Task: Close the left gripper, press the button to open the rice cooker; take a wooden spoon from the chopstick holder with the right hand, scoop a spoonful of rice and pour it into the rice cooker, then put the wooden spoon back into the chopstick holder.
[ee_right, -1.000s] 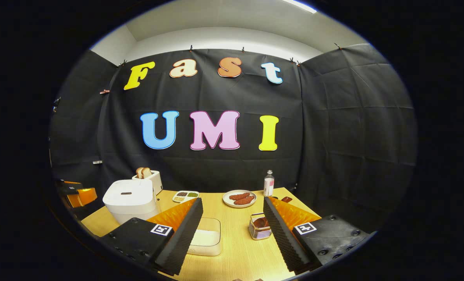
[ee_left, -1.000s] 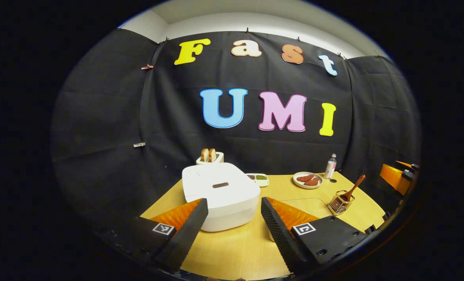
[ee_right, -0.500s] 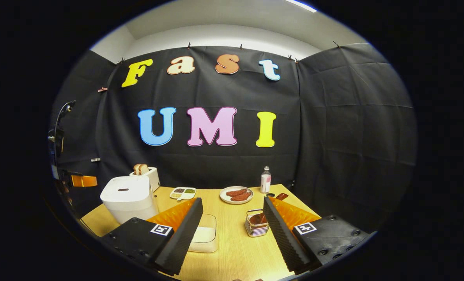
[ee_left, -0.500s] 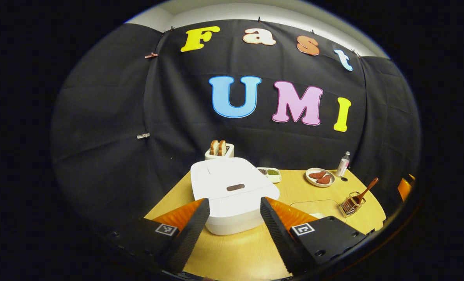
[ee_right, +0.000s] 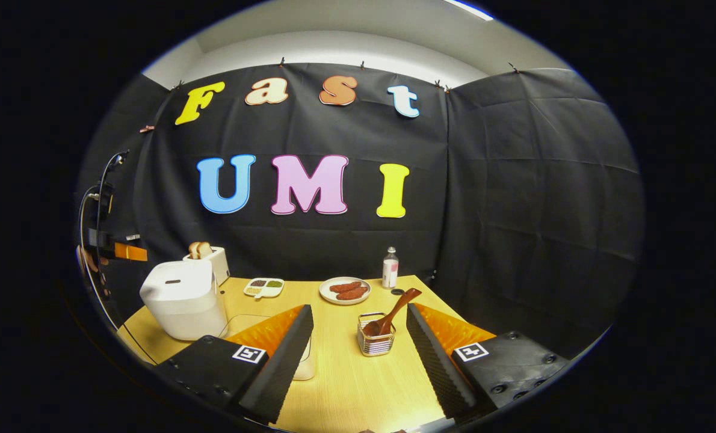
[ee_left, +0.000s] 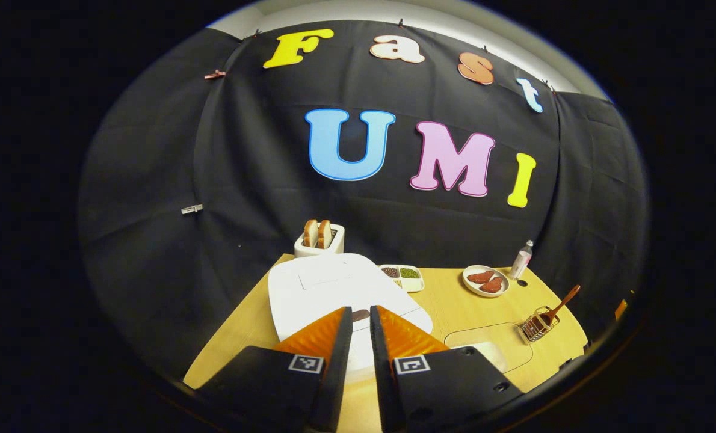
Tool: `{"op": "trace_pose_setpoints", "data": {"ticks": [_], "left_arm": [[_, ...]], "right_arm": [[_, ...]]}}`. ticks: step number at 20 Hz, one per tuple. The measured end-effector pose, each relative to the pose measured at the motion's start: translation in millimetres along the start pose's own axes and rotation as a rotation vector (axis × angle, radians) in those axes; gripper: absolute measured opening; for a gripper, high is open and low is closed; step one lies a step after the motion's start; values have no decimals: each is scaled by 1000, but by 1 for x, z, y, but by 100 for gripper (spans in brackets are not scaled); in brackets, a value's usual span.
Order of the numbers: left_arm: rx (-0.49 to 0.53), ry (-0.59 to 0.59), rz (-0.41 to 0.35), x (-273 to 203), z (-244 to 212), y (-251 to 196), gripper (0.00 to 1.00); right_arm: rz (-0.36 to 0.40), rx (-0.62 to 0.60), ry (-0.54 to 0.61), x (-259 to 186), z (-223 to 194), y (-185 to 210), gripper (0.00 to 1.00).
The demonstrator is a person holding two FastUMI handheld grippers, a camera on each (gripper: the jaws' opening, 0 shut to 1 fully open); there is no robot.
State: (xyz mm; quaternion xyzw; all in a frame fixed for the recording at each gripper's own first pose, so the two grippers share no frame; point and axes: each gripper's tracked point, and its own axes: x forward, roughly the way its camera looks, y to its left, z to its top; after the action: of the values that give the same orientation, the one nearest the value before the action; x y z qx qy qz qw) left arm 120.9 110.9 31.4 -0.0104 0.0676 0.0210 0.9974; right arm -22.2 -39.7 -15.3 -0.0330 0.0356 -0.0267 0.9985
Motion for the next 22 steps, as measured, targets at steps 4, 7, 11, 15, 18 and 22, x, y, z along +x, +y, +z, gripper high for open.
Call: {"op": "trace_pose_setpoints", "data": {"ticks": [4, 7, 11, 15, 18, 22], "left_arm": [[0, 29, -45, 32, -5, -4, 8], [-34, 36, -65, 58, -9, 1, 7], [-27, 83, -37, 84, -23, 13, 6], [-53, 140, -45, 99, -42, 12, 6], [-92, 189, -45, 106, -58, 15, 6], [-99, 185, -53, 105, -59, 15, 7]], "right_arm": [[-28, -7, 21, 2, -1, -6, 98], [-31, -18, 31, 4, -1, -6, 98], [-22, -9, 38, 6, 1, -2, 98], [-6, 2, 44, 7, -3, 3, 98], [-10, 19, 49, 8, -4, 3, 98], [-27, 22, 41, 10, -4, -2, 98]]}}
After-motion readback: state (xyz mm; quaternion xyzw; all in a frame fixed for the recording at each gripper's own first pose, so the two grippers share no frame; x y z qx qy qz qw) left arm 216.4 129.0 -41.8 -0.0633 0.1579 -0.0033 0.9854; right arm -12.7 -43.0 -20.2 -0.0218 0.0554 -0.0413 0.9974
